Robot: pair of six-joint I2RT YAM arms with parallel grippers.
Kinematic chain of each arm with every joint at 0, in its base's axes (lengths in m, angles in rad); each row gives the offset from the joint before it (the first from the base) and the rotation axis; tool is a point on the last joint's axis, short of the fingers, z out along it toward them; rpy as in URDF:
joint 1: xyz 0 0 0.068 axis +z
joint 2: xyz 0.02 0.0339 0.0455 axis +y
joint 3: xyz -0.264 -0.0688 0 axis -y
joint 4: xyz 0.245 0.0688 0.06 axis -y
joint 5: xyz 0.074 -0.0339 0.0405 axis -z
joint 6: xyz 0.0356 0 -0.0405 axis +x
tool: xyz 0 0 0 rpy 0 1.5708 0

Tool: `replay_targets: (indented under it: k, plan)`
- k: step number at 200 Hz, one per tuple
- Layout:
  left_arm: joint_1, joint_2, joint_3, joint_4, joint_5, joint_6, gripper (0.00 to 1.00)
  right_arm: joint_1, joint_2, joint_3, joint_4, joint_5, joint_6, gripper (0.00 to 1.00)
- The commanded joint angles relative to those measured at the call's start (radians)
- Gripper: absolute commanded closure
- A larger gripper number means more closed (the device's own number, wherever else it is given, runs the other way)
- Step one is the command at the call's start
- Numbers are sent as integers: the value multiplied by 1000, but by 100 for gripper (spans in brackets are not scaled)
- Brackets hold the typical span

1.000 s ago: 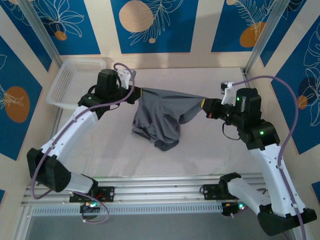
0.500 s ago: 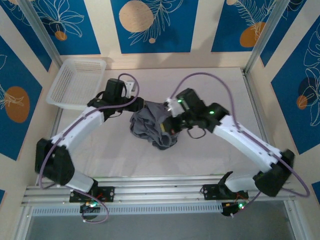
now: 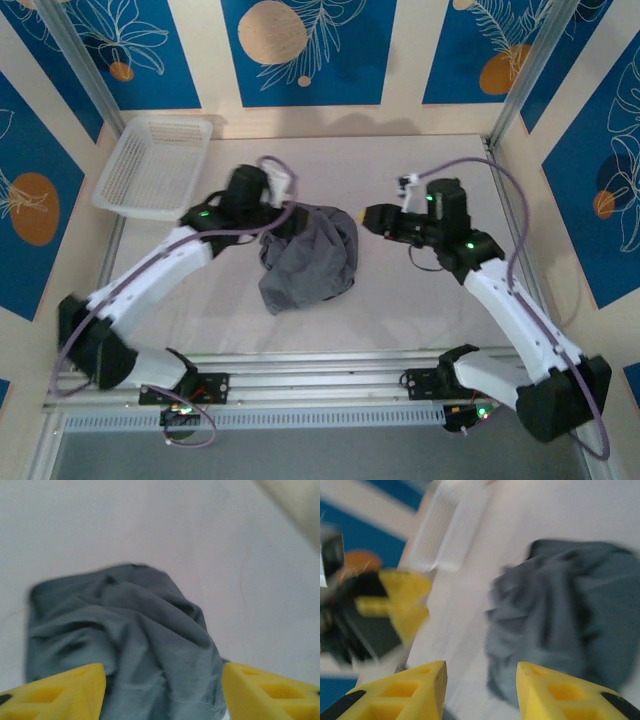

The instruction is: Fold the inside-out t-shirt

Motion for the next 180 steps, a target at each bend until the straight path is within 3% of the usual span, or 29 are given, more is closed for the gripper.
replay_targets:
  k: [1, 23, 44, 57, 65, 71, 80, 113, 147, 163, 180]
  plan:
    - [-134, 179, 155, -121, -77, 58, 24, -67, -20, -58, -92, 142, 56, 58]
    - [-209, 407, 305, -186, -213, 90, 3, -104, -11, -116, -95, 163, 39, 55]
    - [-208, 516, 319, -164, -334, 77, 2, -102, 22, -149, -61, 125, 25, 53]
    - [-200, 505, 284, -132, -363, 70, 22, -92, 55, -154, -33, 68, 3, 52]
    - [-198, 476, 254, -111, -368, 71, 49, -75, 79, -149, -25, 54, -10, 52]
    - [-195, 451, 231, -97, -369, 74, 75, -61, 101, -145, -17, 52, -23, 52]
    - [-188, 409, 201, -90, -365, 72, 99, -34, 134, -138, 4, 51, -42, 51]
    - [-135, 198, 45, -39, -221, 40, 100, 57, 292, -99, 140, 56, -76, 45]
    - [-117, -15, -76, -12, -108, 22, 100, 111, 553, 21, 232, 49, -89, 36]
    - [-101, -95, -113, -39, -121, 5, 100, 108, 655, 83, 226, 86, -64, 48]
    - [-67, -234, -191, -42, -167, -10, 100, 87, 685, 115, 209, 120, -56, 82]
